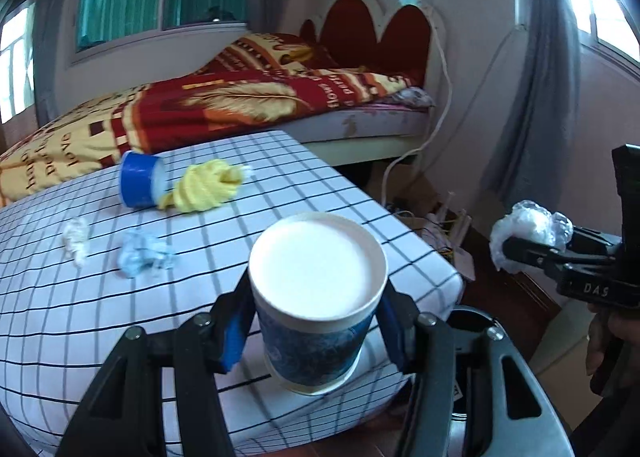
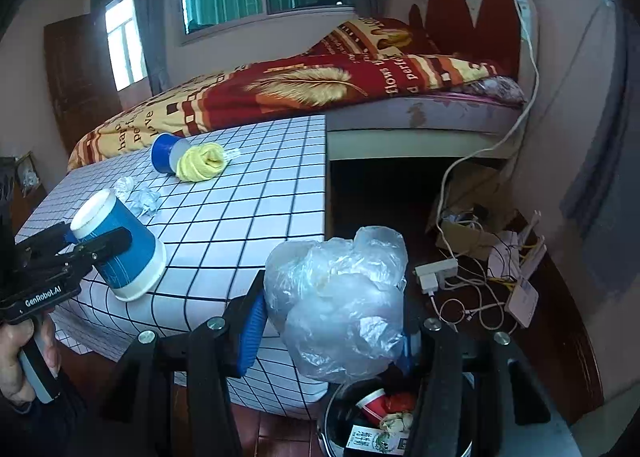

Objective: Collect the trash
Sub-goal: 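Carry paper cup and plastic bag over the bin and open both tools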

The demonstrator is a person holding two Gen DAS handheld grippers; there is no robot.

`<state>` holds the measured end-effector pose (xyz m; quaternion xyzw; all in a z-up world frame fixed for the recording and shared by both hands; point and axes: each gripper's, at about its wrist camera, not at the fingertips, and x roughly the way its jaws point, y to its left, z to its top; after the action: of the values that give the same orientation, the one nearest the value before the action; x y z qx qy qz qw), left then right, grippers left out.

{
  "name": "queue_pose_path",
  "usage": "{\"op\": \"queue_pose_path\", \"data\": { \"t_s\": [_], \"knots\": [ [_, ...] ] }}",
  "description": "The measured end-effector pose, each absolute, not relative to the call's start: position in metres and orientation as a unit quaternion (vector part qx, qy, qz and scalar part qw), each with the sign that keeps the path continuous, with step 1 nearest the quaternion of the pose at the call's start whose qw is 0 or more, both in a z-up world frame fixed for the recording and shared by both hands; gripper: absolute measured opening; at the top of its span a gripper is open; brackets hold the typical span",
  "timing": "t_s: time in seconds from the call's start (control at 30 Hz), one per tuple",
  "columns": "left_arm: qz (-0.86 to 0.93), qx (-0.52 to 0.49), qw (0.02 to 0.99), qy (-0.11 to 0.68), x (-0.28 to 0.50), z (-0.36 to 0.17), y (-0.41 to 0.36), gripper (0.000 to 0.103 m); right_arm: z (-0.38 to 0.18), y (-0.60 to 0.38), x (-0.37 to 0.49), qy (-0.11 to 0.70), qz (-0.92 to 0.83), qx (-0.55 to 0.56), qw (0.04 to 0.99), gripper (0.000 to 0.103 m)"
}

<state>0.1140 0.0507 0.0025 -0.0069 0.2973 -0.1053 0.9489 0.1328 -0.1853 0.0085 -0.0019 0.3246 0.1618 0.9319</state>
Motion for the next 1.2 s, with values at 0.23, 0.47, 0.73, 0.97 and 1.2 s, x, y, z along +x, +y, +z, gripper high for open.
{"op": "queue_pose_path", "data": {
  "t_s": [0.23,0.47,0.73,0.97,1.2],
  "knots": [
    [-0.136,0.006,0.944,0.299,0.111,0.002,0.022,0.057,0.003,-0.208,0.125,0.327,0.146,0.009,0.934,0.055],
    [-0.160,0.013,0.939,0.303,0.111,-0.001,0.000,0.057,-0.001,-0.226,0.120,0.329,0.131,0.014,0.935,0.055],
    [-0.193,0.022,0.932,0.307,0.105,-0.005,-0.032,0.057,-0.010,-0.250,0.112,0.336,0.109,0.019,0.935,0.055],
    [-0.221,0.026,0.922,0.318,0.101,-0.015,-0.058,0.057,-0.018,-0.270,0.104,0.342,0.090,0.025,0.935,0.055],
    [-0.242,0.037,0.910,0.335,0.095,-0.030,-0.077,0.057,-0.031,-0.287,0.098,0.357,0.074,0.026,0.931,0.055]
  ]
}}
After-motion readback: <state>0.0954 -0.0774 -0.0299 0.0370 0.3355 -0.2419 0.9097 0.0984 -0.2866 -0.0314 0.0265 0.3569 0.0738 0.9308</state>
